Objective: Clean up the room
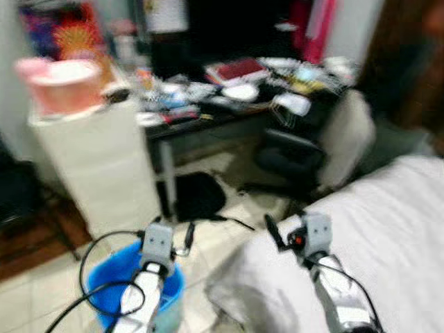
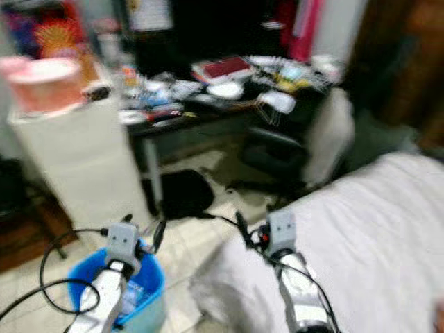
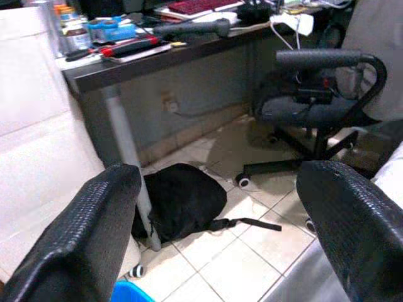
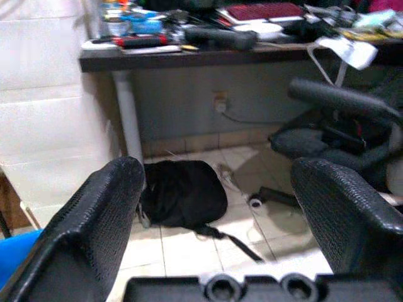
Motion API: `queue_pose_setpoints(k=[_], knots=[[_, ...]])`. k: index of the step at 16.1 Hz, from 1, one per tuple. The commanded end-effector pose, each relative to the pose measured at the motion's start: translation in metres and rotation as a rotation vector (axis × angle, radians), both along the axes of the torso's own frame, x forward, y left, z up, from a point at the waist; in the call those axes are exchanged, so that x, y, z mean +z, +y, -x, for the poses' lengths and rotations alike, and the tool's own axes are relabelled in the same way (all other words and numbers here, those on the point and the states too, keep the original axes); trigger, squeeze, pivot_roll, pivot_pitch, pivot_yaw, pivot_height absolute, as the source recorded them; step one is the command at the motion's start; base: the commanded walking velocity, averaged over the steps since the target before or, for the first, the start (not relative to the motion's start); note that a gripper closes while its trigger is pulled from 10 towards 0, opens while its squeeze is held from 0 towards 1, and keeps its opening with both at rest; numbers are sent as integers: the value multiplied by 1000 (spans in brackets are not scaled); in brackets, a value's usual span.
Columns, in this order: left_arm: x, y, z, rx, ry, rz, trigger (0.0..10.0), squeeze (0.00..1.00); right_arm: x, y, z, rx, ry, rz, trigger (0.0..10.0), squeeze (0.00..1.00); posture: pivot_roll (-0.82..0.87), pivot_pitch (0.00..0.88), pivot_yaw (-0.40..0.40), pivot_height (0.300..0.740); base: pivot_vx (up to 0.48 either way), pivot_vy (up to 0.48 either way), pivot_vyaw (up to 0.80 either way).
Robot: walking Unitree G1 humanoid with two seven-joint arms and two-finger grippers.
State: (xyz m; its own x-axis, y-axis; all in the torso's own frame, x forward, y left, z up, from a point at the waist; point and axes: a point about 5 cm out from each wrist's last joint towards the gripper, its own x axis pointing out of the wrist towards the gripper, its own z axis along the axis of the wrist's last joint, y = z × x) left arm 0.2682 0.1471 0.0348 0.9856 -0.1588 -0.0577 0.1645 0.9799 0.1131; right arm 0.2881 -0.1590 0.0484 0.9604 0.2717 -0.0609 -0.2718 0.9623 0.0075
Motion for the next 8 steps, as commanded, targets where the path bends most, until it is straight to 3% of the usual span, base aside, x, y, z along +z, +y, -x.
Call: queue_pose_setpoints(k=[1,5,8], knots=[[3,0,-5,0,2,-1,10000,0,-3,-7,2,-19,9,13,10000,0,-11,0,13,740,0,0,-800],[8,4,-13,-10,-15,-36,10000,0,-4,-9,2,-25,10,16,10000,0,-27,0,20,740,0,0,-800],[6,6,-12,-15,-2,-9,10000,0,-7,-12,6,-33,17,19,10000,0,-35,0,21,740,0,0,-800]])
